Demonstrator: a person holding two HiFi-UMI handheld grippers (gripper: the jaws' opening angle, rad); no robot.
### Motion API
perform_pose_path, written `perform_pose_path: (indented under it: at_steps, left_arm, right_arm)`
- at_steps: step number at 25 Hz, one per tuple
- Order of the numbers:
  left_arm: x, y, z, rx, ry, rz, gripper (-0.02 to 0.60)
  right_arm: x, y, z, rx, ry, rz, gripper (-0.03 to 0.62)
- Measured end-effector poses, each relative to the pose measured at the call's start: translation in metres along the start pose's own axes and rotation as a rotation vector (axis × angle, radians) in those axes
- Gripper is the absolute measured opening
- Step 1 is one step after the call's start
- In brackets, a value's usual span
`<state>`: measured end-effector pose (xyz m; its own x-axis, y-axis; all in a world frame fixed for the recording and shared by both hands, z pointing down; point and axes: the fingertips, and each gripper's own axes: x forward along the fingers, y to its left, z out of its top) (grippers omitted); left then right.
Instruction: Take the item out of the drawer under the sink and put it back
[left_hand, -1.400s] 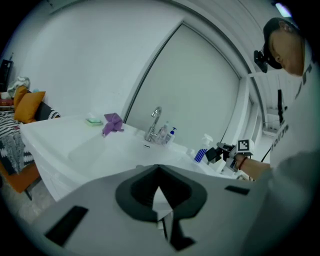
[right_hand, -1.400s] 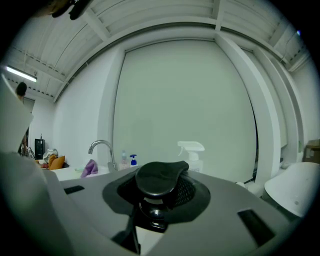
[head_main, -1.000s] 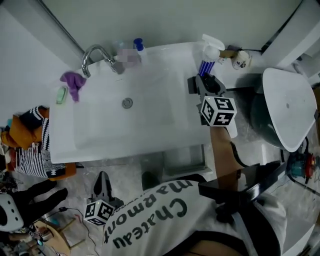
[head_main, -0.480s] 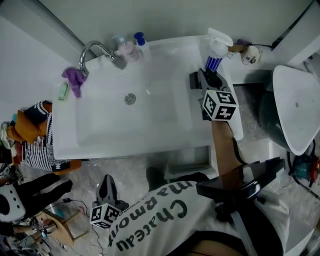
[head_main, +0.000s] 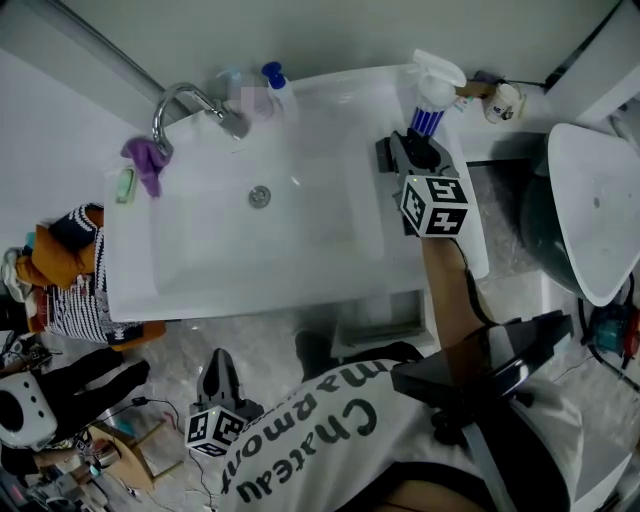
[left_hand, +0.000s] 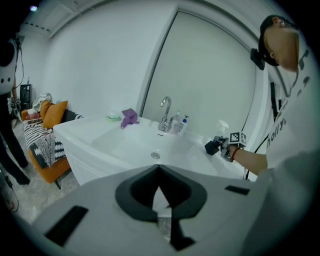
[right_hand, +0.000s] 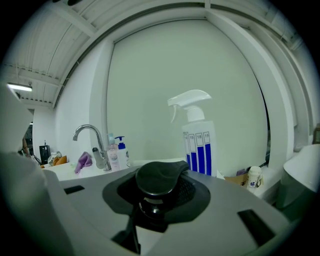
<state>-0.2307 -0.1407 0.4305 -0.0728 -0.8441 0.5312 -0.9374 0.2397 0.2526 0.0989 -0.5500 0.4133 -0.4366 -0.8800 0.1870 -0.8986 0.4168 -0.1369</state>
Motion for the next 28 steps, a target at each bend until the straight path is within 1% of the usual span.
perform_pose_path:
  at_steps: [2,5,10,12,15,19,28]
  left_arm:
    - [0.001,0.005,-0.005,0.007,0.003,-0.005,0.009]
    - [0.003,-0.003,0.000,-0.004,0.005,-0.008,0.009]
    - [0.002,0.001,0.000,-0.011,0.000,-0.005,0.009]
    - [0.001,0.004,-0.001,-0.016,0.001,-0.003,0.009]
    - [0.000,0.013,-0.007,-0.028,-0.001,0.002,0.009]
    - [0.000,0.009,-0.005,-0.036,-0.004,-0.002,0.009]
    - [-0.001,0.019,-0.009,-0.052,-0.005,-0.001,0.009]
  right_arm:
    - [0.001,0.002,0.000,-0.021,-0.001,-0.007,0.117]
    - [0.002,0.006,0.000,-0.063,0.002,-0.018,0.118]
    - [0.004,0.020,-0.004,-0.175,0.019,-0.021,0.118]
    - [0.004,0.023,-0.005,-0.200,0.022,-0.030,0.118]
    - [0.005,0.023,-0.005,-0.202,0.023,-0.038,0.118]
    - [0.006,0.023,-0.006,-0.199,0.032,-0.043,0.118]
    - [0.012,0.022,-0.005,-0.196,0.056,-0.054,0.118]
